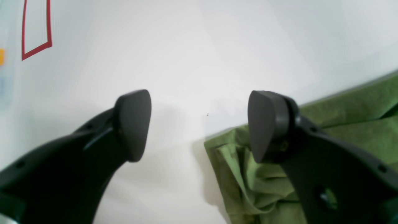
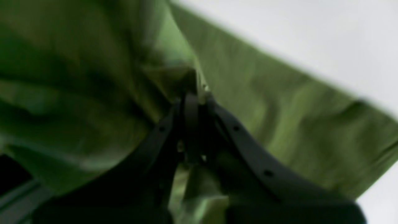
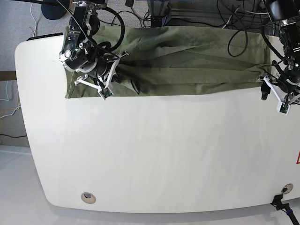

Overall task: Fold the T-shirt properly
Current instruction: 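Lay the folded edge down and release both grippers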

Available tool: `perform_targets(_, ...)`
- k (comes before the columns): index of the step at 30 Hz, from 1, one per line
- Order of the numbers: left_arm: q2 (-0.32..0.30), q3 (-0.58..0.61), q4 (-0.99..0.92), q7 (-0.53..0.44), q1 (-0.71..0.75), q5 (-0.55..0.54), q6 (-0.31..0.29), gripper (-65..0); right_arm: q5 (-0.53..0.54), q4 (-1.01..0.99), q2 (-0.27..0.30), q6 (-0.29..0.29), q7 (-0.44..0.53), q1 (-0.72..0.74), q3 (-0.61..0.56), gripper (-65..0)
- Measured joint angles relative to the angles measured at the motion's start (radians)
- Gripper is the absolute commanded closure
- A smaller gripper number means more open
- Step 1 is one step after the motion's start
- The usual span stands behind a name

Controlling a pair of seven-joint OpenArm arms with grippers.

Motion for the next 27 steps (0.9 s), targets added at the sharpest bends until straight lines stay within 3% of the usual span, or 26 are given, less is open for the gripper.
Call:
perform_targets(4, 0.000, 0.000, 0.000, 0.000, 0.000, 0.000, 0.000, -44.1, 0.000, -0.001, 0.004, 0.000, -0.002, -0.069, -0.007, 0.0)
perform_targets(9, -0.003, 0.025, 0.000, 0.000, 0.000, 0.002, 0.004, -44.1, 0.000, -0.001, 0.048, 0.000, -0.094, -0.087, -0.130, 0.0)
perform_targets(10, -0.002, 0.039, 0.000, 0.000, 0.000, 0.003, 0.004, -44.1, 0.000, 0.000, 0.047, 0.000, -0.108, -0.086, -0.142, -4.3)
perform_targets(14, 0.002, 0.053, 0.000, 0.000, 0.000, 0.002, -0.003, -44.1, 0.003, 0.000, 0.045, 0.000, -0.127, -0.085, -0.153, -33.3)
perform_targets(16, -0.003, 0.065, 0.000, 0.000, 0.000, 0.003, 0.004, -44.1, 0.001, 0.000, 0.045, 0.000, -0.127, -0.079, -0.153, -42.5)
perform_targets(20, 0.002, 0.074, 0.004, 0.000, 0.004, -0.005, 0.000, -44.1, 0.000, -0.001, 0.064, 0.000, -0.116, -0.039, -0.153, -43.5)
perform_targets(24, 0.001, 0.074, 0.042, 0.000, 0.011, -0.004, -0.062, -43.9, 0.003, -0.001, 0.082, 0.000, -0.034, 0.022, -0.154, -43.5)
perform_targets(27, 0.000, 0.074, 0.117, -0.001, 0.050, -0.001, -0.063, -43.9, 0.000, 0.000, 0.090, 0.000, -0.033, 0.071, -0.152, -43.5)
